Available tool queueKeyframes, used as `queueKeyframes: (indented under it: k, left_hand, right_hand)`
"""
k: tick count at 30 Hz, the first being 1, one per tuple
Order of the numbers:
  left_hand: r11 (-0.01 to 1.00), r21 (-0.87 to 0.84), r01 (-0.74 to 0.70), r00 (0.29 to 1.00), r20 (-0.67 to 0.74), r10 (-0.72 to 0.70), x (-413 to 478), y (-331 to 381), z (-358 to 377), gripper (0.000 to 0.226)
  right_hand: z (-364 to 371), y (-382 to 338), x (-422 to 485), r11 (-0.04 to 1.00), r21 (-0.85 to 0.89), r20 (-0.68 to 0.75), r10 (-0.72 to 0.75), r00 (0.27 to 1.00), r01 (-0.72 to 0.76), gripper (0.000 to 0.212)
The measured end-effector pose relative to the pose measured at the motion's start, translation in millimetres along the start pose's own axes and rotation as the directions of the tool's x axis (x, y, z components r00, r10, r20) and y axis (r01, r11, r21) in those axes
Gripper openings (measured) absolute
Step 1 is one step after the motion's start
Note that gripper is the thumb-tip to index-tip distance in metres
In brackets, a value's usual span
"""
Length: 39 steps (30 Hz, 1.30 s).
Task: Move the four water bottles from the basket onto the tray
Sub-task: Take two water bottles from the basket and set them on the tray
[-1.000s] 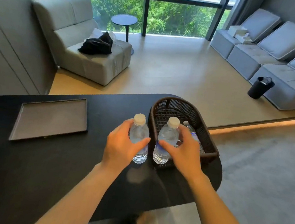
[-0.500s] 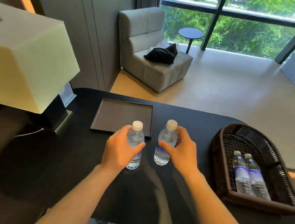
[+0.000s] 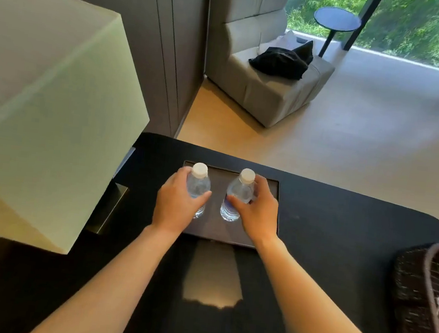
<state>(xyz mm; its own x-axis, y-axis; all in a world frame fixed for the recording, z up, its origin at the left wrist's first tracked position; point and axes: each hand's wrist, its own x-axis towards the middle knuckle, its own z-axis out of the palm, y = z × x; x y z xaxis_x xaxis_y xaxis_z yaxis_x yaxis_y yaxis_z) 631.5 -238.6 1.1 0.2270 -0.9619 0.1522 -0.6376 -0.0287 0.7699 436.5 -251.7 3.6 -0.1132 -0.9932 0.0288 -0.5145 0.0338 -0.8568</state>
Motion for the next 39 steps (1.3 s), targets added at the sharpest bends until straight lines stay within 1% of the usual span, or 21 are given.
queueKeyframes:
  k: [4,8,16,20,24,26,28,30,32,34,37,39]
  left_hand:
    - [1.000,-0.005,0.006,1.000,0.001,-0.006,48,-26,20,0.060]
    - [1.000,0.000,-0.016,1.000,-0.022,0.016,78,-42,33,0.058]
    - [0.996,-0.021,-0.085,0.995,-0.058,0.084,108,-51,40,0.060]
    - [0.997,-0.033,-0.076,0.996,-0.045,0.074,109,-52,40,0.063]
    - [0.998,-0.046,-0.048,0.998,-0.034,0.046,102,-48,39,0.068]
    - [0.999,-0.038,-0.018,1.000,-0.004,0.018,100,-45,39,0.077]
    - [0.998,-0.037,0.044,0.999,0.027,-0.043,97,-43,37,0.089]
    - [0.996,-0.014,0.091,0.996,0.029,-0.090,89,-41,35,0.095]
    - [0.993,0.011,0.117,0.993,0.028,-0.117,75,-37,31,0.097]
    - [0.991,0.027,0.130,0.991,0.038,-0.131,53,-29,28,0.096]
    - [0.989,0.075,0.125,0.987,0.095,-0.131,6,-11,30,0.091]
    - [0.989,0.118,0.093,0.984,0.143,-0.109,-34,3,35,0.084]
  right_hand:
    - [41,6,46,1.000,-0.026,0.009,-0.014,1.000,0.014,0.066]
    - [66,9,75,0.998,-0.046,0.007,-0.040,0.999,0.040,0.064]
    - [85,2,102,0.998,-0.033,-0.009,-0.060,0.998,0.060,0.065]
    - [87,1,103,0.997,-0.044,-0.018,-0.057,0.998,0.056,0.067]
    - [86,-2,98,0.998,-0.047,-0.005,-0.040,0.999,0.039,0.069]
    - [85,-3,97,0.998,-0.053,0.010,-0.015,1.000,0.016,0.076]
    - [81,-4,94,0.998,-0.059,0.029,0.019,0.999,-0.017,0.085]
    - [75,-3,86,0.998,-0.057,0.026,0.038,0.999,-0.036,0.086]
    - [65,1,72,0.994,-0.101,0.025,0.040,0.999,-0.038,0.080]
    - [50,9,52,0.981,-0.188,0.026,0.057,0.998,-0.051,0.072]
    - [20,25,10,0.958,-0.273,0.026,0.098,0.995,-0.087,0.064]
    - [-4,35,-24,0.940,-0.328,0.027,0.106,0.994,-0.092,0.060]
